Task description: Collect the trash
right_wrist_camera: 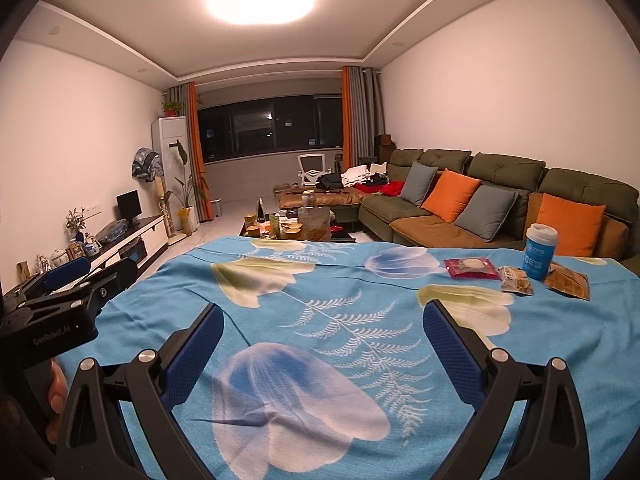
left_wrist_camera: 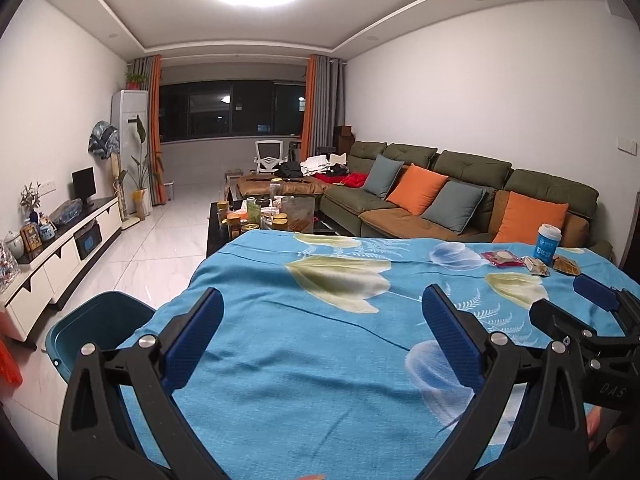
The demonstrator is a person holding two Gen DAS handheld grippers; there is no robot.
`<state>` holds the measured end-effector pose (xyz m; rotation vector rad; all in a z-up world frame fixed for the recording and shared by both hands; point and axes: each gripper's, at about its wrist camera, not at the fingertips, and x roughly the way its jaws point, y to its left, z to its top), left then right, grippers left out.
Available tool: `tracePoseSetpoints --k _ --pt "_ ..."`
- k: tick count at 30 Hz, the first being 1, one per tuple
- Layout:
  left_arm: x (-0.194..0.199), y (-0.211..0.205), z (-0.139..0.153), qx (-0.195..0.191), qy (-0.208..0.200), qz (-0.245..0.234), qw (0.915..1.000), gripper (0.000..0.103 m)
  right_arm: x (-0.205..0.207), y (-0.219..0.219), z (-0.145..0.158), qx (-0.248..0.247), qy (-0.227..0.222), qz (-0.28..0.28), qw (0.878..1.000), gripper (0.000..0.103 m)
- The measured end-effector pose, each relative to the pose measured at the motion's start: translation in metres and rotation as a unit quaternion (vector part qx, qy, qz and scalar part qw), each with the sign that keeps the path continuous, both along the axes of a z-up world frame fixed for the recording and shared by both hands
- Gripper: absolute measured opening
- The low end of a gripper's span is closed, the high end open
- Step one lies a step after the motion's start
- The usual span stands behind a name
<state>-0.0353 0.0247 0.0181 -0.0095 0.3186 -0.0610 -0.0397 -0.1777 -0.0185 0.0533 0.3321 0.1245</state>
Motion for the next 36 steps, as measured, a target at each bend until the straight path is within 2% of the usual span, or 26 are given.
tracePoseSetpoints --k 9,36 --pt "-0.005 -0.007 0.001 0.005 -0.014 -0.002 0.9999 0.098 -0.009 -0.001 0.005 -0.008 -0.020 -0.011 1.000 0.096" --pt "-0.004 -0.008 0.007 0.007 -0.040 0.006 0.9992 0.098 -0.016 -0.009 0.014 -0.012 -0.043 -0.038 0.998 0.096"
